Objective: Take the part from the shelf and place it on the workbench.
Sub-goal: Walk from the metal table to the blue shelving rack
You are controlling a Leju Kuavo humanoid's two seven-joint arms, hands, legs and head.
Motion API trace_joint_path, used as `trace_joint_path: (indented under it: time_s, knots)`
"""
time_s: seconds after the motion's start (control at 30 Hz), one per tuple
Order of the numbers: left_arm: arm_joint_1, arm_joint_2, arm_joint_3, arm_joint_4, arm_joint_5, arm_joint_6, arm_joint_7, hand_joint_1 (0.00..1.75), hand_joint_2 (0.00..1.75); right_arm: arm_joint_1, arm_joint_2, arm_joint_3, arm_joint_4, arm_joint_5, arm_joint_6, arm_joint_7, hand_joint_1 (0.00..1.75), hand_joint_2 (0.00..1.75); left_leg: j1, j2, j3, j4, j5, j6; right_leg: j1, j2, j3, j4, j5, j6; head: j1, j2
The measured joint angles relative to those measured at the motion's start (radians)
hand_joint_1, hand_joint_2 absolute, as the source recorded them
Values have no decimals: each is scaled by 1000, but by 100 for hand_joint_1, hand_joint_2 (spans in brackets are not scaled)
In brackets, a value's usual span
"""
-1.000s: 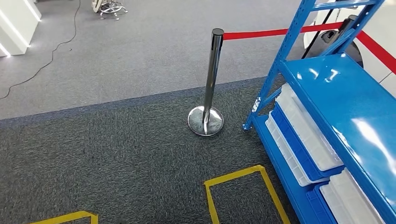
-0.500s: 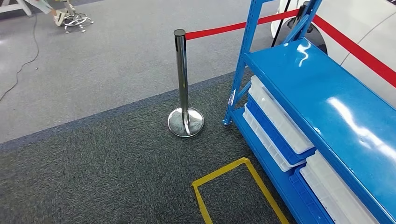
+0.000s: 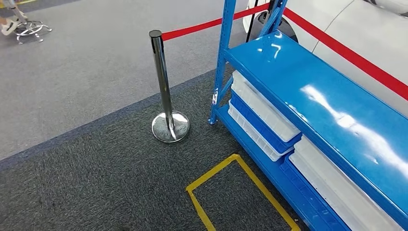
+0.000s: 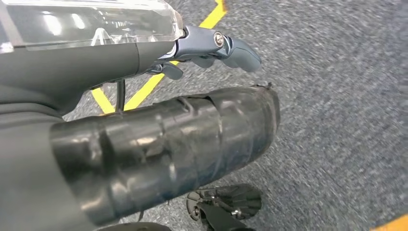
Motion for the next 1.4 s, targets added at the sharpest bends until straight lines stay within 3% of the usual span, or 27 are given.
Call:
trace_joint_path:
  time_s: [0.07,0.1,0.13,0.2,0.27,0.33,0.4,0.43,0.47,0.5,0.57,0.63,0.7,0.73,0.8,0.87,0.93,0.97,1.0,1.07,1.13,1.2,1.23,1.3,1.37,1.4]
  knots:
    - [-1,0,0,0,0,0,-1,0,0,-1,0,0,0,0,0,0,0,0,-3,19,6,2,-6,-7,7,-38,70,-134,48,-11,0,0]
    - [-2,0,0,0,0,0,-1,0,0,-2,0,0,0,0,0,0,0,0,-4,28,8,3,-9,-12,11,-51,88,-171,57,-17,0,0]
    - [-2,0,0,0,0,0,-1,0,0,-3,0,0,0,1,0,0,0,0,-6,36,10,3,-11,-17,15,-55,92,-185,56,-23,0,0]
    - [-5,0,0,0,0,-1,-2,0,0,-2,0,0,0,1,0,-1,0,0,-7,52,15,1,-14,-27,15,-34,90,-187,60,-34,0,0]
    - [-8,-1,0,0,-1,-2,-2,0,0,-2,1,-1,0,3,0,-1,0,0,-4,25,8,29,-38,-37,8,-14,94,-196,67,-46,-1,0]
    - [-8,0,0,0,-2,-2,-2,0,0,-4,1,-1,0,4,0,-1,0,0,1,-32,-37,135,-101,-45,5,7,95,-201,71,-55,-3,0]
    - [-4,0,0,0,-2,-2,-2,0,0,-5,1,-1,0,4,0,-1,0,0,2,-58,-97,260,-151,-48,7,32,93,-199,72,-58,-4,0]
    - [-3,0,0,0,-2,-2,-2,0,0,-4,1,-1,0,4,0,-1,0,0,2,-60,-111,284,-148,-48,7,46,93,-197,72,-58,-4,0]
    - [-1,0,0,0,-2,-2,-2,0,0,-4,1,-1,0,4,0,-1,0,0,2,-62,-106,267,-123,-47,8,61,93,-195,72,-57,-4,0]
    - [-1,0,0,0,-2,-2,-2,0,0,-3,1,-1,0,4,0,-1,0,0,2,-67,-85,214,-84,-44,8,76,93,-191,71,-56,-4,0]
    - [-2,1,0,0,-3,-2,-2,0,0,-4,1,-2,0,2,0,-2,0,0,4,-109,-30,80,-20,-37,8,102,90,-182,68,-51,-4,0]
    - [-3,2,0,0,-4,-3,-3,0,0,-6,1,-5,0,-2,0,-4,0,0,3,-145,-7,20,-5,-32,5,124,81,-176,68,-39,-4,0]
    - [-6,1,0,0,-4,-5,-4,0,0,-4,1,-9,0,-4,0,-6,0,0,2,-135,-6,15,-3,-25,2,144,72,-178,73,-25,-5,0]
    - [-7,1,0,0,-5,-5,-5,0,0,-2,1,-10,0,-4,0,-6,0,0,4,-123,-4,9,1,-19,3,136,68,-174,71,-20,-4,0]
    - [-8,-1,0,0,-5,-5,-6,0,0,-2,0,-13,0,-2,0,-6,0,0,9,-96,-1,-2,8,-6,7,83,40,-121,38,-14,-1,0]
    - [-5,-1,0,0,-6,-5,-6,0,0,-6,0,-15,0,0,0,-6,0,0,6,-67,-2,-3,9,0,6,29,-17,-1,-25,-8,1,0]
    - [-2,-1,0,0,-7,-5,-4,0,0,-7,0,-15,0,0,1,-6,0,0,4,-35,-2,-1,6,0,3,16,-59,88,-52,-3,1,0]
    - [-2,-2,0,0,-8,-5,-3,0,0,-6,-1,-16,0,0,1,-5,0,0,3,-21,-2,0,4,-1,2,13,-53,80,-37,-2,1,0]
    - [-2,-2,0,0,-8,-5,-2,0,0,-5,-1,-16,0,0,1,-5,0,0,3,-9,0,1,1,-2,1,8,-27,34,-8,-3,1,0]
    - [-4,-2,0,0,-8,-5,-2,0,0,-4,-2,-16,0,1,1,-4,0,0,1,13,5,3,-5,-8,5,-24,48,-103,46,-11,1,0]
    - [-6,-2,0,0,-8,-5,-2,0,0,-7,-3,-16,0,2,1,-3,0,0,-1,29,9,4,-10,-19,14,-49,82,-174,59,-25,1,0]
    - [-9,-3,0,0,-7,-5,-1,0,0,-6,-3,-16,0,3,1,-3,0,0,-2,45,16,0,-12,-31,19,-40,81,-180,59,-36,1,0]
    - [-11,-4,0,0,-7,-5,-1,0,0,-5,-3,-17,0,3,1,-3,0,0,-1,43,21,1,-15,-38,16,-30,84,-185,61,-42,1,0]
    - [-13,-4,0,0,-6,-5,-2,0,0,-5,-3,-17,0,3,1,-2,0,0,0,2,8,42,-48,-47,8,-11,91,-196,69,-54,0,0]
    - [-10,-4,0,0,-6,-5,-2,0,0,-7,-3,-17,0,3,1,-2,0,0,2,-48,-47,160,-113,-50,6,11,93,-199,73,-62,0,0]
    - [-8,-4,0,0,-6,-5,-2,0,0,-8,-3,-17,0,3,1,-2,0,0,2,-56,-79,225,-138,-50,8,23,92,-198,73,-63,0,0]
